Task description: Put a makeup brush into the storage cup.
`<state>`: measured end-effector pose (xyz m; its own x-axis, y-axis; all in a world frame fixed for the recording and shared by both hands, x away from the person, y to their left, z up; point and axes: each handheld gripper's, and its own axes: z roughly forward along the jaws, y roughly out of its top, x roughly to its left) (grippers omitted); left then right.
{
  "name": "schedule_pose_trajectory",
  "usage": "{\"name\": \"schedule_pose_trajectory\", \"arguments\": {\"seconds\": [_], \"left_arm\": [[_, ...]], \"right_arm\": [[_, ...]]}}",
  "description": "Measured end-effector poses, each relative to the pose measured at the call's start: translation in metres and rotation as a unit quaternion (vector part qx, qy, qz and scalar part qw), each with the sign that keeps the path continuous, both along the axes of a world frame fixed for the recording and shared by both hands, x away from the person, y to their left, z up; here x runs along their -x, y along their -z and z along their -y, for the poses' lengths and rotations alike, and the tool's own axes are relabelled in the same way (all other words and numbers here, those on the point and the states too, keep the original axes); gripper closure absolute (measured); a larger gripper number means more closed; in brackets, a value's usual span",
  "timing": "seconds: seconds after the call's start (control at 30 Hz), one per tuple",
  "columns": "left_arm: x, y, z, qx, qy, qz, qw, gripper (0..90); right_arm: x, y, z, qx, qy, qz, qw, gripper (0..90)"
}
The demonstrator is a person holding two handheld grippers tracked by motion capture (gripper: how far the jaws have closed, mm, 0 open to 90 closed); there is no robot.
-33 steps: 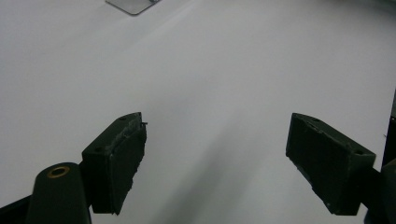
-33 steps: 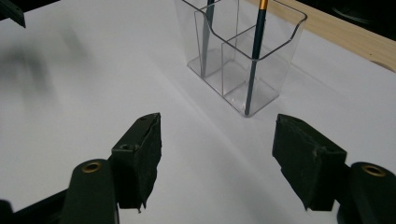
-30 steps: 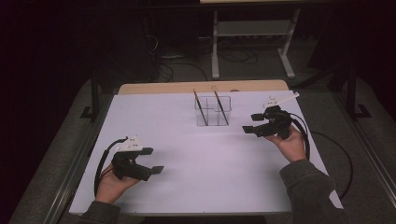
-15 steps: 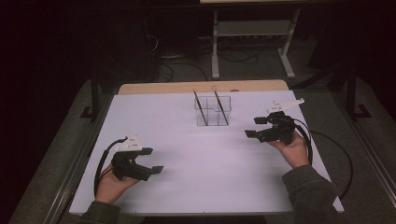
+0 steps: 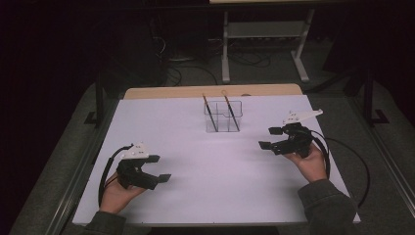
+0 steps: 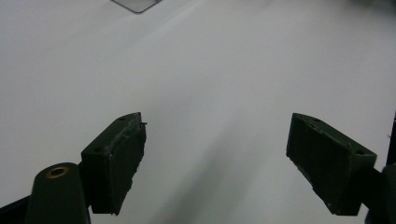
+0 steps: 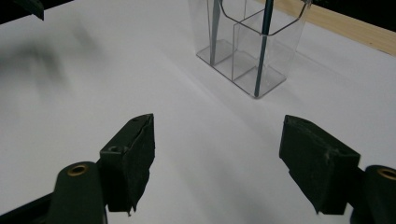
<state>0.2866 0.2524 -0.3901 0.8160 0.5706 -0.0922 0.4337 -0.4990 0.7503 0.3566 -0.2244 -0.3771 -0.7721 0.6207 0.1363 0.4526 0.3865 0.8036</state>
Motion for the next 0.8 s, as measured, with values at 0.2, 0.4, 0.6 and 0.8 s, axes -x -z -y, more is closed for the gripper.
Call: {"name": "schedule_pose_trajectory", "arguments": {"seconds": [0.2, 0.4, 0.6, 0.8], "left_arm": [[0.0, 0.001, 0.0, 0.001, 0.0, 0.001, 1.0, 18.4], [0.0, 0.001, 0.0, 0.002, 0.0, 0.001, 1.0, 18.4], [0.001, 0.001, 0.0, 0.003, -0.002, -0.001, 1.0, 18.3], [0.001, 0.001, 0.0, 0.004, -0.003, 0.001, 1.0, 18.3]], "right_arm": [[0.005, 0.004, 0.001, -0.003, -0.001, -0.004, 1.0, 24.6], [0.012, 0.007, 0.003, -0.006, 0.0, -0.001, 1.0, 24.3], [0.016, 0.011, 0.006, -0.009, 0.002, -0.003, 1.0, 24.1], [0.021, 0.016, 0.01, -0.01, 0.006, -0.004, 0.9999, 23.9]]}}
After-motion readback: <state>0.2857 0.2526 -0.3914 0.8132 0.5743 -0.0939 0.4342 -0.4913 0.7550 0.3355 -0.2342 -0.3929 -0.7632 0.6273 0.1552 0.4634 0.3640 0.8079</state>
